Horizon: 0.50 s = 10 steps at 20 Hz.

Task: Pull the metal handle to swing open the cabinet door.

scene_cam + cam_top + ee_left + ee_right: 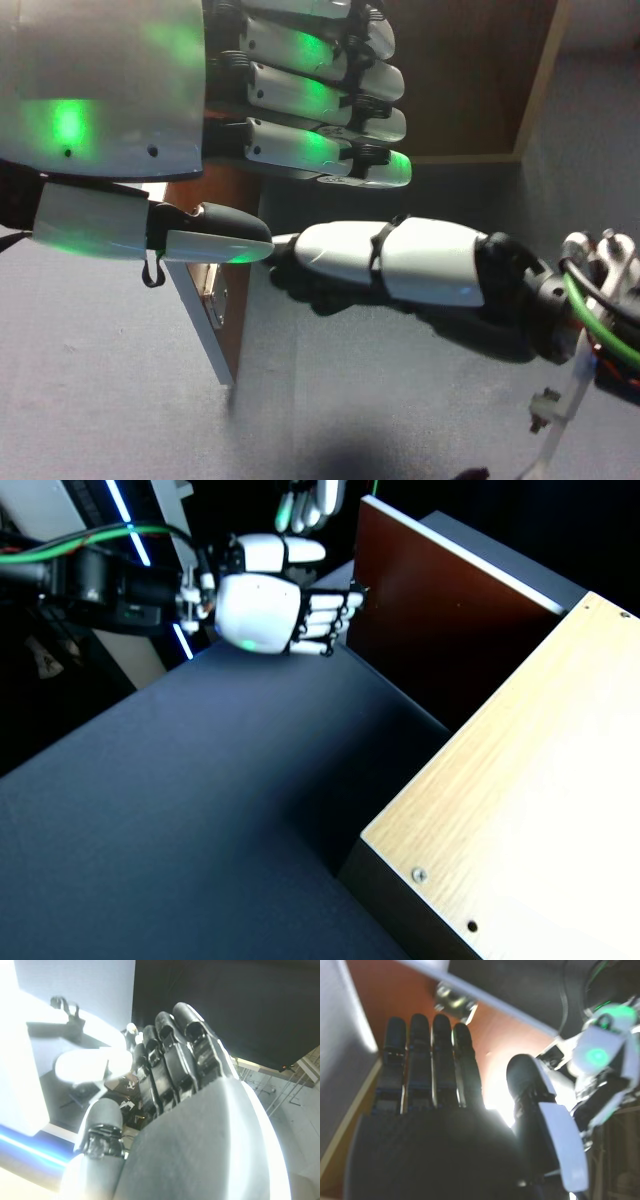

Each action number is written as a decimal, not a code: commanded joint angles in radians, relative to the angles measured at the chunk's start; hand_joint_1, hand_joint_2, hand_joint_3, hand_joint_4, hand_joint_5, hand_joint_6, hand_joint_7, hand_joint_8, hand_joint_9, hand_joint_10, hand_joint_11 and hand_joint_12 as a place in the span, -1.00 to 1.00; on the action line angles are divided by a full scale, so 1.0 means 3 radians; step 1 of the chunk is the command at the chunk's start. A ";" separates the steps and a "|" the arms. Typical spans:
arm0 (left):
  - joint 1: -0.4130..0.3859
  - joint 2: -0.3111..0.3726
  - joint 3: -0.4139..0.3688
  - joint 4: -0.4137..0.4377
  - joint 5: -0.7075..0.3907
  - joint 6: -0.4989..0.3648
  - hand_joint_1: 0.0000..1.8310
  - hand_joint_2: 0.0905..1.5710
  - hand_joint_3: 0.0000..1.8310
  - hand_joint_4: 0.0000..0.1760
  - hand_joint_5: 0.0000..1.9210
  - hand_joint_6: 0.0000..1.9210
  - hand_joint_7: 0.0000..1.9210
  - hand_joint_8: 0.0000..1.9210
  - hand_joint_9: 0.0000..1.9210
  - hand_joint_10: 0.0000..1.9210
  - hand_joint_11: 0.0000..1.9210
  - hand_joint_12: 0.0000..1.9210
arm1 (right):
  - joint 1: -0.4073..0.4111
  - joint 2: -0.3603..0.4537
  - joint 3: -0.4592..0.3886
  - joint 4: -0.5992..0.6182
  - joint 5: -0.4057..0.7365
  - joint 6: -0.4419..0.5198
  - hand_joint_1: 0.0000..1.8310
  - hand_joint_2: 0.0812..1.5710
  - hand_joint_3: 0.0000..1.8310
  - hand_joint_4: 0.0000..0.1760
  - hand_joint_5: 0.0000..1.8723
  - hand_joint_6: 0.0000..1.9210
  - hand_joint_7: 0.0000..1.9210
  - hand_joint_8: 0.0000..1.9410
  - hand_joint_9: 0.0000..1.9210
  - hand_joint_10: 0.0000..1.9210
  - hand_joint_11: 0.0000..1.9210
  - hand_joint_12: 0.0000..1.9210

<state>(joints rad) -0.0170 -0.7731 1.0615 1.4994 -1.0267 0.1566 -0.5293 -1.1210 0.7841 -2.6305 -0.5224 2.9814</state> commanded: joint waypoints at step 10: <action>-0.0034 0.0016 0.0000 -0.0333 -0.0081 0.0030 -1.00 1.00 -0.94 -1.00 -0.55 -1.00 -0.50 -1.00 -0.54 -1.00 -0.87 -0.26 | -0.0111 0.0157 0.0216 -0.0231 -0.0252 0.0032 -1.00 1.00 -0.97 -1.00 -0.56 -1.00 -0.56 -1.00 -0.60 -1.00 -1.00 0.01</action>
<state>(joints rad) -0.0170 -0.7731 1.0615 1.4998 -1.0264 0.1570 -0.5671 -1.0763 0.8509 -2.6831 -0.5152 2.9841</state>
